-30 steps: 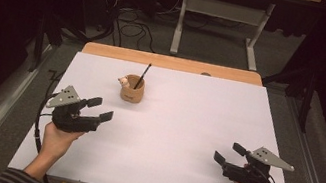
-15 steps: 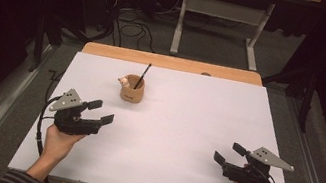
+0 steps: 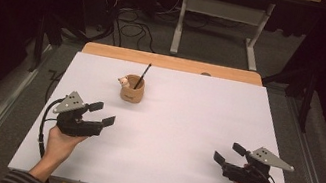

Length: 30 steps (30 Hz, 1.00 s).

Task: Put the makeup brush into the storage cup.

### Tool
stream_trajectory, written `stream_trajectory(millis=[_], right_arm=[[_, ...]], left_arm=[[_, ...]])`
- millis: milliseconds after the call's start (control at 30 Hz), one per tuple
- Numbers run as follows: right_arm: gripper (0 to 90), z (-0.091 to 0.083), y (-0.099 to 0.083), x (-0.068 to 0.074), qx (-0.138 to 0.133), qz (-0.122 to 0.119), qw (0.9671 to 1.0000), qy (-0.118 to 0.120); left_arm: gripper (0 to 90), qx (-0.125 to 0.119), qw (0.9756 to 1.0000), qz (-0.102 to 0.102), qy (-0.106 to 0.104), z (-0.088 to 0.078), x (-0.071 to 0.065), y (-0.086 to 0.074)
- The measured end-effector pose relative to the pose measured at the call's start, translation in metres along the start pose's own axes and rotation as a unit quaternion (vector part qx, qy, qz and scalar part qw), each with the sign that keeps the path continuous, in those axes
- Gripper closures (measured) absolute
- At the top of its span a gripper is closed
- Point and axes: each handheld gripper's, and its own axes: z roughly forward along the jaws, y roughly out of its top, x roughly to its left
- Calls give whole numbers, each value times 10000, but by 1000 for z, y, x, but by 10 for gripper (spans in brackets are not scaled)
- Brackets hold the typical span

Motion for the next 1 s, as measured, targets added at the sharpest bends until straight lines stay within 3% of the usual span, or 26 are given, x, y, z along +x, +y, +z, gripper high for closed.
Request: stream_trajectory(millis=[867,1000], right_arm=[[191,0,0,1,28,-32,10000,-10],[188,1,0,2,32,-36,10000,7]], left_arm=[[306,-151,9996,-161,162,4,9,-10],[303,-171,9996,-209,103,4,10,-12]])
